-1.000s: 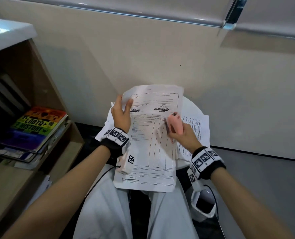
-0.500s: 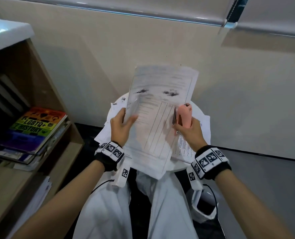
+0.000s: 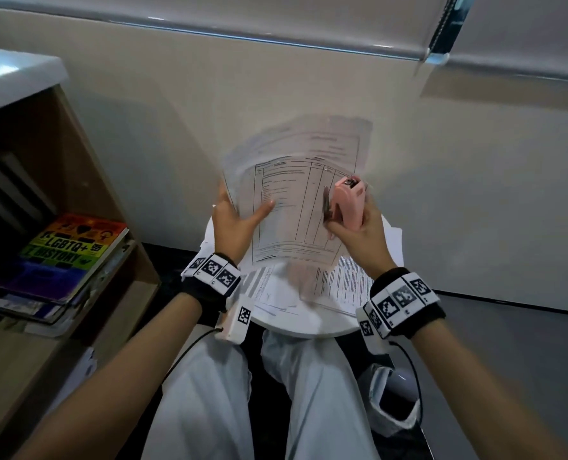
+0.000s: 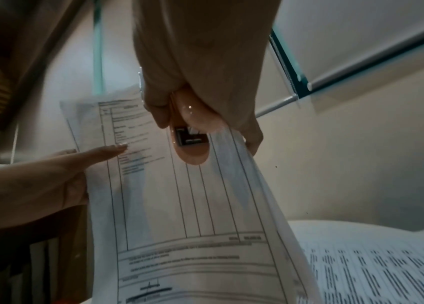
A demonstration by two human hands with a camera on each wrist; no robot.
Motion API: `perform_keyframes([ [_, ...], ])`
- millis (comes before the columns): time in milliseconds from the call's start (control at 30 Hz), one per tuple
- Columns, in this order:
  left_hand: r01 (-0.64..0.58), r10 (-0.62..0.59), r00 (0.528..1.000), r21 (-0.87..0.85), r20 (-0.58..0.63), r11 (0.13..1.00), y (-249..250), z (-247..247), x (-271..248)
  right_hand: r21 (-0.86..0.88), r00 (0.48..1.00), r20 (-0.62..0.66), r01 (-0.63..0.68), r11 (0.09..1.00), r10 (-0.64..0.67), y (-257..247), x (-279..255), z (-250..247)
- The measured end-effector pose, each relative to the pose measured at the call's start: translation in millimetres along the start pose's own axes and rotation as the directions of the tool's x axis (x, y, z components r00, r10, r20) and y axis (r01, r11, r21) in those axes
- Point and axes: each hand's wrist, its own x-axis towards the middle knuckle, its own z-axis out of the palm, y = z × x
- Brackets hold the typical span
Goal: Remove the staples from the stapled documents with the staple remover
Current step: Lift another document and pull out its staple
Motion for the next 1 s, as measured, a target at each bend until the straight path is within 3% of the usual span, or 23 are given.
perform_keyframes([
  [133, 0.015, -0.015, 1.0, 0.002, 0.02, 1.0, 1.5, -0.8, 2.2, -0.017, 0.996, -0.037, -0.082, 0.996, 0.081, 15.5, -1.0, -0.4],
  [433, -0.062, 0.06, 0.994, 0.021, 0.094, 0.998, 15.1, 13.1, 17.9, -0.03, 0.992, -0.063, -0.107, 0.994, 0.105, 25.7, 5.2, -6.8],
  [567, -0.074, 0.065, 0.986, 0.05, 0.156, 0.996, 10.6, 21.7, 17.3, -0.064, 0.992, -0.015, -0.127, 0.99, 0.126, 21.9, 7.0, -3.6],
  [800, -0.12, 0.119, 0.993, 0.059, 0.026, 0.991, 7.2, 15.5, 18.9, 0.072, 0.972, -0.212, -0.09, 0.993, 0.104, 6.5, 21.6, -12.1],
  [1000, -0.115, 0.114, 0.992, 0.028, 0.049, 0.993, 5.0, 15.3, 18.5, -0.029, 0.987, -0.088, -0.14, 0.99, 0.137, 7.0, 24.0, -13.0],
])
